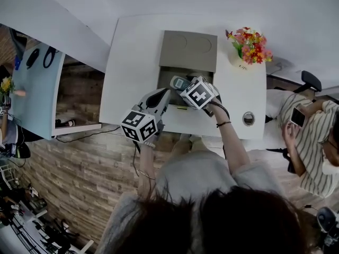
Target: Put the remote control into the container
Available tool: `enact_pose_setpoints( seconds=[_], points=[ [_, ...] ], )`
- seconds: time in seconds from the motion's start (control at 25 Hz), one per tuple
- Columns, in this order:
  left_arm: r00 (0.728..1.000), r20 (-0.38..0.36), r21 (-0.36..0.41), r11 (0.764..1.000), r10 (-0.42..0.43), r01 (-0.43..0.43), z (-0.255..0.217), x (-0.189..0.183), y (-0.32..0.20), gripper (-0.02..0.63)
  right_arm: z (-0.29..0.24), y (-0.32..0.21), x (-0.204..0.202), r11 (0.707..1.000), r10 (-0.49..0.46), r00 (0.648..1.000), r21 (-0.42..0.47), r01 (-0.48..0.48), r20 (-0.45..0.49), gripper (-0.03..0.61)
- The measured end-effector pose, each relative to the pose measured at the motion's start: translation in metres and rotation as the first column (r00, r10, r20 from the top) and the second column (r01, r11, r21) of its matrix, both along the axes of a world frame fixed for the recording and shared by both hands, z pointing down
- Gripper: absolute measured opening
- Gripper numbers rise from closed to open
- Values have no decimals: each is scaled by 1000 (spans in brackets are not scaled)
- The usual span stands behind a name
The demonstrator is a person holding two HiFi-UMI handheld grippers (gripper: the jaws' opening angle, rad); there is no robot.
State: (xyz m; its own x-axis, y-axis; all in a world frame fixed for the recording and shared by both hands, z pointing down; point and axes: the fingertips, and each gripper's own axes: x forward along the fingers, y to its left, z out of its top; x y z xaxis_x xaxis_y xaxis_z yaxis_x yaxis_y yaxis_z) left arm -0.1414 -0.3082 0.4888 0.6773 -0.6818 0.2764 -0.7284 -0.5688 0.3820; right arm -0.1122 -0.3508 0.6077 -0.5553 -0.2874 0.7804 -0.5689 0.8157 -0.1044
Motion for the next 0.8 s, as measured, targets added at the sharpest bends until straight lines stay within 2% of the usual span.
enact_pose_setpoints(
  seconds=[0.12, 0.28, 0.36, 0.44, 0.52, 0.6, 0.8],
  points=[
    [1000, 13, 6, 1000, 10, -10, -4, 2, 2, 3, -16, 1, 3, 999, 53, 996, 3, -53, 71, 285],
    [1000, 8, 25, 1000, 15, -15, -10, 8, 5, 3, -29, 7, 6, 997, 74, 982, 11, -77, 172, 274],
    [1000, 4, 45, 999, 15, -16, -14, 13, 5, 3, -39, 11, 9, 996, 87, 974, 13, -92, 211, 242],
    [1000, 6, 70, 997, 19, -19, -19, 18, 5, 3, -49, 14, 12, 994, 103, 963, 20, -111, 250, 161],
    [1000, 3, 99, 995, 23, -23, -27, 21, 6, 3, -62, 18, 15, 991, 112, 951, 39, -128, 289, 107],
    [1000, -1, 123, 992, 22, -22, -36, 21, 9, 3, -79, 21, 14, 988, 115, 934, 59, -143, 338, 79],
    [1000, 0, 165, 986, 27, -27, -53, 25, 15, 3, -123, 29, 17, 980, 101, 884, 106, -167, 457, 55]
  ],
)
